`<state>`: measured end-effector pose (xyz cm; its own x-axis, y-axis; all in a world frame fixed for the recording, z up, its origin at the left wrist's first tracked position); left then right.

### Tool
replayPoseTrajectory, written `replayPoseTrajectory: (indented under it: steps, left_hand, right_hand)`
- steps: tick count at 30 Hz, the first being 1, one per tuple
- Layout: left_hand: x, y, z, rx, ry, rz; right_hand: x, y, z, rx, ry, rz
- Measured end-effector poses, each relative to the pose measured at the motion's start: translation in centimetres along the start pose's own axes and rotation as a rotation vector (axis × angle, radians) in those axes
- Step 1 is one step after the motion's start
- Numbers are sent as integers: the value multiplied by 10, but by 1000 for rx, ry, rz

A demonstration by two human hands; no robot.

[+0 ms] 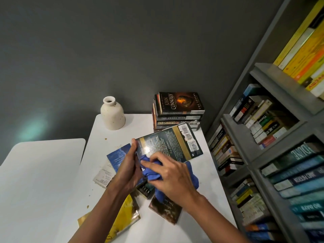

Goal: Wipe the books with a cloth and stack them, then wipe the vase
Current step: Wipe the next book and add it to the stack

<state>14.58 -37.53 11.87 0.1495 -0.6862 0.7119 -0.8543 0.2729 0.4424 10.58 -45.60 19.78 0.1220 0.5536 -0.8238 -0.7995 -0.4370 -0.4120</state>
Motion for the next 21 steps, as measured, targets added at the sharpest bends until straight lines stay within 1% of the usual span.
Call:
replayPoseTrajectory:
  steps: [3,4,6,7,8,9,10,13,14,16,18,21]
  left_hand:
    - [2,3,-4,33,-24,9]
    - [3,4,-7,46,-23,13]
    - [3,7,-13,76,-18,11]
    - [4,8,-15,85,-38,9]
    - [5,8,-14,91,-79,10]
    - [9,8,-12,97,-128,12]
    - [15,7,-10,112,-170,19]
    - [28,7,-2,192,-270,42]
    - [29,7,-1,211,-280,41]
    - [25,8,-5,250,-318,23]
    - [20,9,-10,292,-425,12]
    - [21,17,-20,367,-574,11]
  right_hand:
    - [-22,7,-28,78,16,-116]
    - [-32,9,-43,131,50,-174]
    - [-49,13,-74,297,115,-256]
    - [-54,13,-86,379,135,-271]
    - [-56,12,-89,424,156,-278]
    - [-54,8,-83,416,166,-278]
    - [-48,1,-69,360,166,-272]
    - [-25,-20,-20,136,151,-198]
    - [-20,-23,-14,110,135,-171]
    - [-24,-26,-23,133,130,-169]
    - [-34,-19,-53,242,178,-230]
    - [-52,1,-108,531,106,-334]
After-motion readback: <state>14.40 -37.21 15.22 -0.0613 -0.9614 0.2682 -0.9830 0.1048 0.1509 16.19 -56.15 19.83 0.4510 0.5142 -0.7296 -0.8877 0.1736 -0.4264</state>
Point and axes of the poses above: each hand's wrist, its own y-axis away from the middle knuckle, its own x-axis out of the palm, z = x × y, the point moved 8 cm from there along -y, towards the middle knuckle, and after that the axes turned 3 degrees about -z, right-handed, at the moved point
